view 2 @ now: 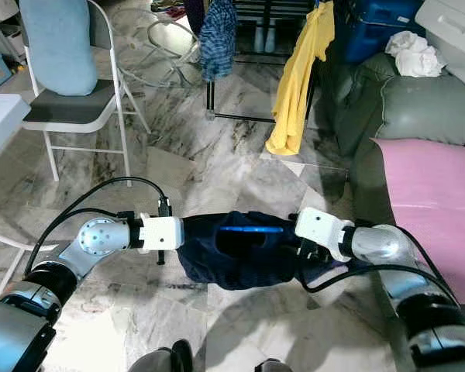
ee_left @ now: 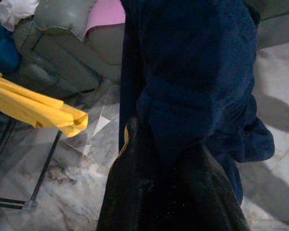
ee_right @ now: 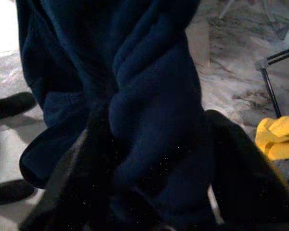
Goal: Hang hanger
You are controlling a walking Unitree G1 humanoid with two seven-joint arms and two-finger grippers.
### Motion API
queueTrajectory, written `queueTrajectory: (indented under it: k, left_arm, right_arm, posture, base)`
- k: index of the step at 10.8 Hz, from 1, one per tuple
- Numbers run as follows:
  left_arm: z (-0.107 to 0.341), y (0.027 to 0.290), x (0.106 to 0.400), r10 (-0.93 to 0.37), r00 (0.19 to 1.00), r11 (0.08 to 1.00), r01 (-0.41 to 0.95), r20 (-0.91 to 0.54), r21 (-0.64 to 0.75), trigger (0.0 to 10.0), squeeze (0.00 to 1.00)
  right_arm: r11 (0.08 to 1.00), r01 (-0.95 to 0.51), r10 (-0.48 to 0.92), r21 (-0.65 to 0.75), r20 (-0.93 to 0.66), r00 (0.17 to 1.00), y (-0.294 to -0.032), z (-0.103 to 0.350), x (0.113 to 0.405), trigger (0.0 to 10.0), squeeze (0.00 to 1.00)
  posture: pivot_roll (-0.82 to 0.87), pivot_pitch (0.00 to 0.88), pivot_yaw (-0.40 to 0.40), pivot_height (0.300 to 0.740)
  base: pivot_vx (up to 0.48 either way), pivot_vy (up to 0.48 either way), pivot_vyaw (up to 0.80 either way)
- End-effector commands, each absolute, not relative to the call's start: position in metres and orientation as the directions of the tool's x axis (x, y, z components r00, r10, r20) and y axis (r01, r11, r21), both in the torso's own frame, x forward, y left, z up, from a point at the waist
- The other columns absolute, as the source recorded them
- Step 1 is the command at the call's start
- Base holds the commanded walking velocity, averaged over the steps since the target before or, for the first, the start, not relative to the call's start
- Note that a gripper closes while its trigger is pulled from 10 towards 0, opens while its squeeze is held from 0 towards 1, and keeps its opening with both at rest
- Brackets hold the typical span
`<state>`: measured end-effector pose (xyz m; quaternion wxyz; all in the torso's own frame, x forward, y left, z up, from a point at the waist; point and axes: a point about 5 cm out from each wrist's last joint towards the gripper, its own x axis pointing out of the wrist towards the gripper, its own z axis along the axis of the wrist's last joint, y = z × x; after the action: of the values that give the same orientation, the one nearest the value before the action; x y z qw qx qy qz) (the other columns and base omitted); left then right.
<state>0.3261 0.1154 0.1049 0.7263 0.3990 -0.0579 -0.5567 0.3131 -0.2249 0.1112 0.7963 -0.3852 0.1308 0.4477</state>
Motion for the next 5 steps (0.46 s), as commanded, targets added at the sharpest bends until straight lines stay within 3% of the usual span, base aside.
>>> queueTrajectory:
  k: [1, 5]
  left_arm:
    - [0.1117, 0.1127, 0.3273, -0.869, 0.36, 0.047, 0.744, -0.341, 0.667, 9.8, 0.0]
    - [0.1121, 0.1134, 0.3281, -0.866, 0.36, 0.041, 0.743, -0.347, 0.668, 10.0, 0.0]
  right_arm:
    - [0.264, -0.831, 0.615, -0.491, -0.578, 0.537, -0.2241, 0.1102, 0.3129, 0.0, 0.0]
    - [0.253, -0.84, 0.62, -0.48, -0.587, 0.521, -0.2264, 0.106, 0.3114, 0.0, 0.0]
  posture:
    - [-0.18, 0.173, 0.054, 0.74]
    - [-0.18, 0.171, 0.06, 0.74]
  base:
    - [0.0, 0.0, 0.0]
    - [0.0, 0.0, 0.0]
